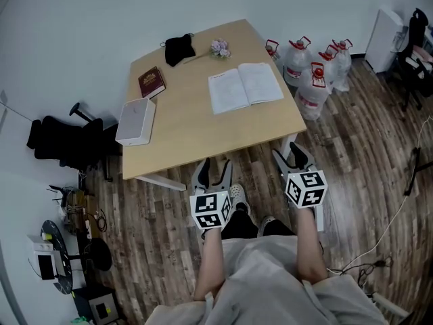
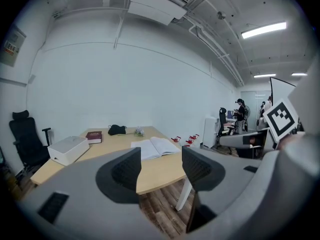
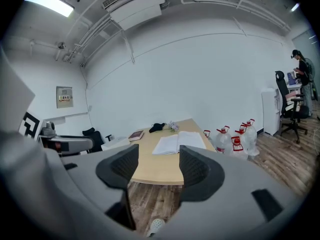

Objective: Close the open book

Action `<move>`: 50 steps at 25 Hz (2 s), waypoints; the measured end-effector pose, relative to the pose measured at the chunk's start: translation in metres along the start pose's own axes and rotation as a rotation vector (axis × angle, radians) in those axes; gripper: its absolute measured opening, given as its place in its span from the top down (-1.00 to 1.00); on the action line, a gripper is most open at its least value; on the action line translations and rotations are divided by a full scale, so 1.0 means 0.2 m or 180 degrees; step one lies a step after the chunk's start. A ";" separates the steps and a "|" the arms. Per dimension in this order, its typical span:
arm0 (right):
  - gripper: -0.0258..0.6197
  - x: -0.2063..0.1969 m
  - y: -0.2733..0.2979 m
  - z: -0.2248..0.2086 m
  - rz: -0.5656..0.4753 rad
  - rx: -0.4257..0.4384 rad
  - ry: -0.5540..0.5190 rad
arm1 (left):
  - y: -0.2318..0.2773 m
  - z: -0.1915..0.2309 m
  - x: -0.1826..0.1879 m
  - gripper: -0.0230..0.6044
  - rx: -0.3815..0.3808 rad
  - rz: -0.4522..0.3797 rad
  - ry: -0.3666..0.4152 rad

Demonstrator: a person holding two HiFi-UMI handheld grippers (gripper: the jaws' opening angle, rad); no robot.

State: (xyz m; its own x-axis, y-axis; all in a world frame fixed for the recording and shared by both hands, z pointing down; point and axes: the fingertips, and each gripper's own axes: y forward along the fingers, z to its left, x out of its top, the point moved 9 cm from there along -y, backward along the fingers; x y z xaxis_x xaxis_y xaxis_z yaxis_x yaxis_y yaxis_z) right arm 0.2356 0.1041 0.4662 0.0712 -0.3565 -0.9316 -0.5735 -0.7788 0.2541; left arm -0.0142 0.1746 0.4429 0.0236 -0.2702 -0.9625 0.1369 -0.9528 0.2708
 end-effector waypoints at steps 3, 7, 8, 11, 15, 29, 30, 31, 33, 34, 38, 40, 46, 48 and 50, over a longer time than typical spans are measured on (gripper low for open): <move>0.10 0.03 0.09 -0.03 0.0023 0.0007 -0.0019 | 0.09 0.03 0.01 0.15 -0.0029 0.0018 0.0000; 0.12 0.11 0.23 -0.06 0.0005 -0.0017 -0.0059 | 0.25 0.10 0.07 0.15 -0.0069 -0.0041 -0.0053; 0.12 0.13 0.27 -0.07 0.0027 -0.0029 -0.0094 | 0.30 0.12 0.08 0.15 -0.0082 -0.0044 -0.0063; 0.12 0.23 0.42 -0.12 0.0109 -0.0082 -0.0280 | 0.50 0.17 0.15 0.15 -0.0147 -0.0072 -0.0105; 0.12 0.35 0.62 -0.18 0.0103 -0.0132 -0.0323 | 0.74 0.23 0.24 0.15 -0.0322 -0.0067 -0.0107; 0.11 0.57 1.34 -0.32 0.0243 -0.0276 -0.0176 | 1.45 0.63 0.42 0.15 -0.0581 0.0042 -0.0196; 0.11 0.58 1.37 -0.32 0.0251 -0.0291 -0.0174 | 1.49 0.65 0.43 0.15 -0.0588 0.0047 -0.0206; 0.11 0.59 1.41 -0.33 0.0258 -0.0307 -0.0172 | 1.53 0.68 0.44 0.15 -0.0595 0.0050 -0.0217; 0.11 0.61 1.47 -0.35 0.0262 -0.0346 -0.0146 | 1.59 0.72 0.46 0.15 -0.0615 0.0058 -0.0226; 0.11 0.62 1.49 -0.36 0.0265 -0.0367 -0.0120 | 1.62 0.73 0.46 0.15 -0.0630 0.0064 -0.0224; 0.11 0.60 1.59 -0.39 0.0316 -0.0443 0.0005 | 1.73 0.79 0.47 0.15 -0.0687 0.0109 -0.0214; 0.11 0.59 1.64 -0.40 0.0334 -0.0472 0.0063 | 1.76 0.82 0.47 0.15 -0.0717 0.0114 -0.0227; 0.11 0.45 1.73 -0.46 0.0294 -0.0505 0.0793 | 1.84 0.88 0.41 0.15 -0.0824 0.0199 -0.0225; 0.11 0.34 1.72 -0.51 0.0206 -0.0468 0.1564 | 1.85 0.90 0.39 0.15 -0.0866 0.0246 -0.0223; 0.10 0.22 1.70 -0.56 0.0132 -0.0464 0.2189 | 1.86 0.90 0.37 0.15 -0.0919 0.0264 -0.0220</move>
State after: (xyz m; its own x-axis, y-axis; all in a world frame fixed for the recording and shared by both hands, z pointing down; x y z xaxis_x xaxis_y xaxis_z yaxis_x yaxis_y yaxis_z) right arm 0.1352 -0.2354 0.5405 0.5791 -0.5955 -0.5568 -0.4752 -0.8015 0.3629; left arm -0.1387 -0.2257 0.4746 -0.0195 -0.3635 -0.9314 0.4134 -0.8511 0.3235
